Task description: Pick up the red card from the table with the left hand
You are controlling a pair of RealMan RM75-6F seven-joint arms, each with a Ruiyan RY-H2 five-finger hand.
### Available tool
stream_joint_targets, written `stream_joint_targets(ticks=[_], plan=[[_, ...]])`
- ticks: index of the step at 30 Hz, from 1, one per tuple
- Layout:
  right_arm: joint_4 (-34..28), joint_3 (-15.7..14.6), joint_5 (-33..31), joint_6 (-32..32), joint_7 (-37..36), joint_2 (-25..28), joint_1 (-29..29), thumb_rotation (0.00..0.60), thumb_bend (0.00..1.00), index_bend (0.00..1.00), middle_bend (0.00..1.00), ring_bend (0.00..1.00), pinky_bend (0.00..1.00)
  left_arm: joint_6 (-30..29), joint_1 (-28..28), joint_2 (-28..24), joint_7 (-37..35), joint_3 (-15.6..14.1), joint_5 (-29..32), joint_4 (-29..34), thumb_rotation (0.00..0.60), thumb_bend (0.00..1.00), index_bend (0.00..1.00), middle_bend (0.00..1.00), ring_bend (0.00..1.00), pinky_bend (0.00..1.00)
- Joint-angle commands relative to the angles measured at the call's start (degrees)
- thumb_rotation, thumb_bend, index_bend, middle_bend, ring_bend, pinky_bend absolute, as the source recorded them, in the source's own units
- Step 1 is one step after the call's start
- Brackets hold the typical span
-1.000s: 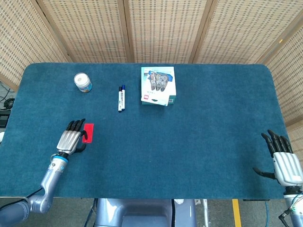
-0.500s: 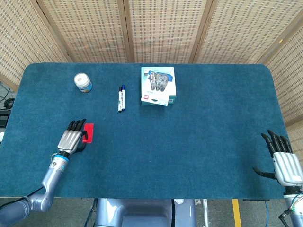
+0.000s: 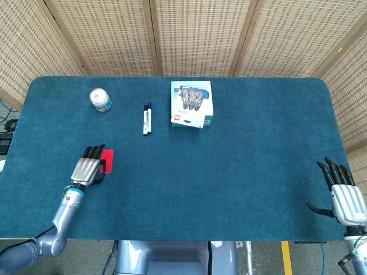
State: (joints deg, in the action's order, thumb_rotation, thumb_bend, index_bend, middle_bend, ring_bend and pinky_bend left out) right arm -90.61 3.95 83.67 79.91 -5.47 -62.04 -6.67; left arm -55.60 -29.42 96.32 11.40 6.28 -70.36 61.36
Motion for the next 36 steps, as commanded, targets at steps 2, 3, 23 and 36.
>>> stream_joint_targets(ticks=[2, 3, 23, 36], plan=[[0.0, -0.1, 0.0, 0.0, -0.1, 0.0, 0.0, 0.600, 0.00, 0.00, 0.00, 0.00, 0.00, 0.1, -0.1, -0.1, 0.2, 0.1, 0.1, 0.0, 0.600, 0.43, 0.63, 0.00, 0.00, 0.00], [0.0, -0.1, 0.0, 0.0, -0.1, 0.0, 0.0, 0.600, 0.00, 0.00, 0.00, 0.00, 0.00, 0.1, -0.1, -0.1, 0.2, 0.1, 0.2, 0.0, 0.600, 0.43, 0.63, 0.00, 0.00, 0.00], [0.4, 0.3, -0.8, -0.7, 0.0, -0.2, -0.3, 0.600, 0.00, 0.00, 0.00, 0.00, 0.00, 8.4, -11.4, -7.6, 3.7, 12.0, 7.9, -2.5, 0.600, 0.47, 0.76, 0.00, 0.00, 0.00], [0.5, 0.6, -1.7, -1.4, 0.7, -0.6, -0.6, 0.600, 0.00, 0.00, 0.00, 0.00, 0.00, 0.9, -11.3, -14.7, -2.2, 16.3, 7.3, 2.0, 0.600, 0.33, 0.36, 0.00, 0.00, 0.00]])
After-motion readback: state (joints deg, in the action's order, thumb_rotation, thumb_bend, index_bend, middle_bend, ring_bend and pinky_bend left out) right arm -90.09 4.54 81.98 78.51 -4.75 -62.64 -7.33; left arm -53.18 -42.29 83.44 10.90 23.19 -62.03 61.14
